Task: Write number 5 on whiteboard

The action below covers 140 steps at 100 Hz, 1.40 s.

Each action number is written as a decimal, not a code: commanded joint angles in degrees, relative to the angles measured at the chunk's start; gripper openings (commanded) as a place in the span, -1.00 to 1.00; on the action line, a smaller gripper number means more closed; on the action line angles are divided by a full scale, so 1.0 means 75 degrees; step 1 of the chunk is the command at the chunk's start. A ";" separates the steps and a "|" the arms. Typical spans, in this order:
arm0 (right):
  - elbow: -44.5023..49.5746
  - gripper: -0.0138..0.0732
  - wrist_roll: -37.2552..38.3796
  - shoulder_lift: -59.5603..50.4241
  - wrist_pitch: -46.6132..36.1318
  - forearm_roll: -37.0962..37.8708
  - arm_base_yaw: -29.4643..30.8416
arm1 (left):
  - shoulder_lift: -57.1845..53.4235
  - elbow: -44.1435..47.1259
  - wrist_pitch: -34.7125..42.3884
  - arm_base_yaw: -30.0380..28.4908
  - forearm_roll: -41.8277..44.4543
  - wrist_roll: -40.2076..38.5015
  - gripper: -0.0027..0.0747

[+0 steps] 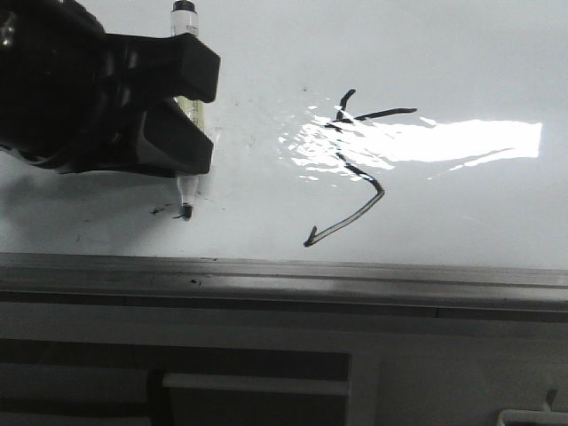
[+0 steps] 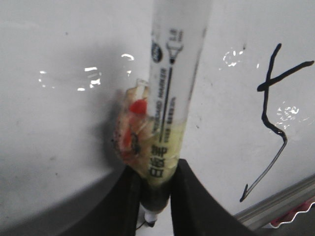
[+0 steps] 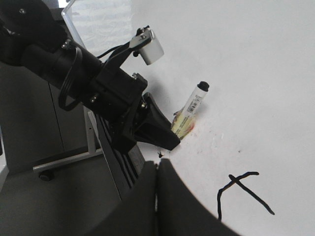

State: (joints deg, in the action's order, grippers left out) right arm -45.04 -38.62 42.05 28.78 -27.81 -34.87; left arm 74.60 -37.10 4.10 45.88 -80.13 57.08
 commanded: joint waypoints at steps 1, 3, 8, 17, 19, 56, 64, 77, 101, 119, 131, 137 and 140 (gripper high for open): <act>-0.0186 -0.83 0.0005 -0.0041 -0.0535 -0.0205 0.0060 | 0.0156 -0.0141 0.0746 -0.0079 -0.0077 -0.0074 -0.95; -0.0186 -0.83 0.0005 -0.0041 -0.0549 -0.0205 0.0060 | 0.0156 -0.0141 0.0746 -0.0079 -0.0091 -0.0074 -0.92; -0.0186 -0.83 0.0005 -0.0041 -0.0549 -0.0205 0.0060 | 0.0156 -0.0141 0.0762 -0.0079 -0.0124 -0.0074 -0.84; -0.0186 -0.83 0.0005 -0.0041 -0.0549 -0.0221 0.0060 | 0.0156 -0.0141 0.0833 -0.0079 -0.0226 -0.0074 -0.62; -0.0186 -0.83 0.0005 -0.0041 -0.0549 -0.0221 0.0060 | 0.0156 -0.0141 0.0855 -0.0079 -0.0273 -0.0074 -0.56; -0.0186 -0.83 0.0005 -0.0041 -0.0549 -0.0221 0.0060 | 0.0156 -0.0141 0.1114 -0.0093 -0.0558 -0.0074 -0.22; -0.0186 -0.83 0.0005 -0.0041 -0.0549 -0.0221 0.0060 | 0.0156 -0.0141 0.1127 -0.0093 -0.0570 -0.0074 -0.04; -0.0186 -0.83 0.0005 -0.0041 -0.0565 -0.0221 0.0060 | 0.0143 -0.0141 0.1144 -0.0093 -0.0570 -0.0074 0.37; -0.0186 -0.83 0.0005 -0.0047 -0.0732 -0.0221 0.0060 | -0.0321 -0.0141 0.1147 -0.0093 -0.0570 -0.0074 0.48; -0.0186 -0.83 0.0005 -0.0098 -0.0732 -0.0221 0.0060 | -0.1031 -0.0141 0.1411 -0.0093 -0.0327 -0.0061 0.48; -0.0186 -0.83 0.0005 -0.0242 -0.0732 -0.0221 0.0060 | -0.1422 -0.0141 0.1671 -0.0093 -0.0216 -0.0061 0.48; -0.0186 -0.83 0.0005 -0.0332 -0.0732 -0.0221 0.0060 | -0.1606 -0.0141 0.1830 -0.0093 -0.0216 -0.0061 0.48; -0.0186 -0.83 0.0005 -0.0378 -0.0732 -0.0221 0.0060 | -0.1675 -0.0141 0.1911 -0.0093 -0.0216 -0.0061 0.48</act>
State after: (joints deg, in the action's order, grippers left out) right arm -45.04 -38.62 40.51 27.24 -28.19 -34.87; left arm 64.92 -36.71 15.66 45.23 -83.04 56.62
